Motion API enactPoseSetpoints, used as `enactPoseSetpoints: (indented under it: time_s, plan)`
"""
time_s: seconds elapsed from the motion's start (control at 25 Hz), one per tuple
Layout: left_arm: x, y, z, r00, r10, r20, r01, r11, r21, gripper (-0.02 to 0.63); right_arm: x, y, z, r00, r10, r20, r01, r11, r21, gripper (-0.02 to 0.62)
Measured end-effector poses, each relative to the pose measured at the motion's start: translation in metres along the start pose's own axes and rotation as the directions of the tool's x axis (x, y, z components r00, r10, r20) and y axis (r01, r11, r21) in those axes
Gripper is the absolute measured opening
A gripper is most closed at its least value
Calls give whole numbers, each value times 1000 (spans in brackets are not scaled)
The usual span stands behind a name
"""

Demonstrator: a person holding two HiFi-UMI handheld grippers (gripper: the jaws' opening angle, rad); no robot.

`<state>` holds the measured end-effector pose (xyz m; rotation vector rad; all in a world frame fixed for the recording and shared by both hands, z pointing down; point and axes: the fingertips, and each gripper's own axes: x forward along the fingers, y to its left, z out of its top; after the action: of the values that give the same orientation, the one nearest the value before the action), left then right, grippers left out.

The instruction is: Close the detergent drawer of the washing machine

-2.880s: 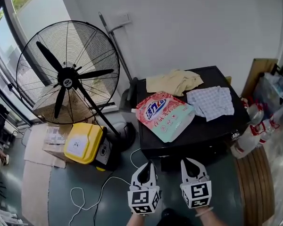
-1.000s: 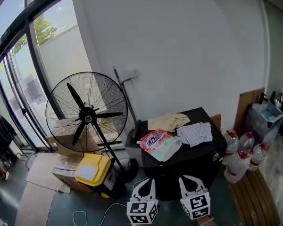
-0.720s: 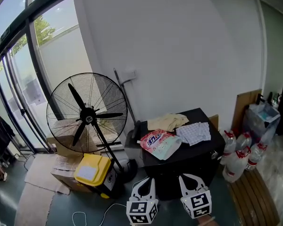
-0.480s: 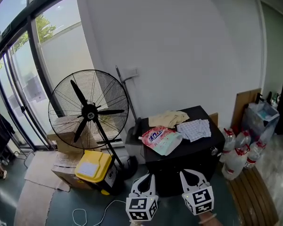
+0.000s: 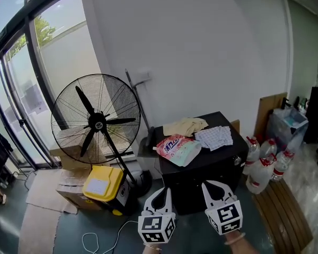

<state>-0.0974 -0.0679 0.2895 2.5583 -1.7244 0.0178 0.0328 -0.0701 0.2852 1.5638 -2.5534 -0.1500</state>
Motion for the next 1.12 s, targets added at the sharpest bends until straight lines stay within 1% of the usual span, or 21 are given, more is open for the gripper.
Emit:
enactPoseSetpoints:
  time_s: [0.4, 1.12]
  plan:
    - [-5, -5, 4, 1000, -5, 8, 5, 1000, 2, 15, -9, -4, 6, 1000, -15, 0, 15, 1000, -10, 25]
    - [8, -9, -3, 1000, 4, -10, -4, 1000, 1, 15, -2, -17, -8, 999, -13, -30, 13, 1000, -5, 25]
